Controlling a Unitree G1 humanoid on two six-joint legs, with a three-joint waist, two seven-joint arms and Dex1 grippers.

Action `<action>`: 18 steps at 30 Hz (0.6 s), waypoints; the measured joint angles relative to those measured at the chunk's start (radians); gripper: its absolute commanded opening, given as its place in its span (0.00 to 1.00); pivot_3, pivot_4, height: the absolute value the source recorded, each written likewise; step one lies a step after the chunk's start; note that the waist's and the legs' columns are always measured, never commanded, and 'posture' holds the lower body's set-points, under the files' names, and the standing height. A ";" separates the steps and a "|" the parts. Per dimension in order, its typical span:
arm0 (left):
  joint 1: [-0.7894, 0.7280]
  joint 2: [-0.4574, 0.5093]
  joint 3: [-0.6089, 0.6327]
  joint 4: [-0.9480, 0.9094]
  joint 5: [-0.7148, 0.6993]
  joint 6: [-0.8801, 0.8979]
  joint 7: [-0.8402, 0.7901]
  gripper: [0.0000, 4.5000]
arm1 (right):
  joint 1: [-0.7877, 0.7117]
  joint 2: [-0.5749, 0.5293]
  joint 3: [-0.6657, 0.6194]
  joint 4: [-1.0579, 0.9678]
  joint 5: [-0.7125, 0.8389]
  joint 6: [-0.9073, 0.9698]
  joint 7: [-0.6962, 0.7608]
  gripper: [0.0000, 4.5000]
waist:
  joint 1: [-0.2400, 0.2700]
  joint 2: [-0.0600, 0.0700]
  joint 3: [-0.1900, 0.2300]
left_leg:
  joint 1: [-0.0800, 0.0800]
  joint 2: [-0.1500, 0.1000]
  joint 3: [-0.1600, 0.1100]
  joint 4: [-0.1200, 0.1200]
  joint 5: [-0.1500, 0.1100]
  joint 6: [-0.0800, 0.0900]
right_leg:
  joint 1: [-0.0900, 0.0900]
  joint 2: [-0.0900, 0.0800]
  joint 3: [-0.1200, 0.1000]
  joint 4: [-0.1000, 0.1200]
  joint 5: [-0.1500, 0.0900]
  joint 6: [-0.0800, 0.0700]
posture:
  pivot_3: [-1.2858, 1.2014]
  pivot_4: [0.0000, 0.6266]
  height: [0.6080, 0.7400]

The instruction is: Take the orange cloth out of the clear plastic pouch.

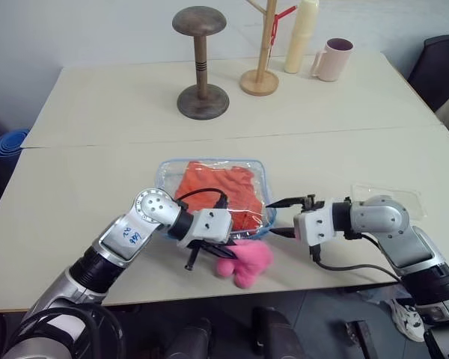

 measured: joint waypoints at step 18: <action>0.261 0.207 0.275 -0.194 -0.094 0.154 0.068 0.00 | -0.025 -0.007 0.002 0.059 0.059 -0.059 0.067 0.00 | -0.002 0.000 0.000 | 0.000 0.001 0.000 -0.001 0.000 0.000 | 0.000 0.001 0.002 -0.001 0.000 0.000 | 0.52 0.24 1.00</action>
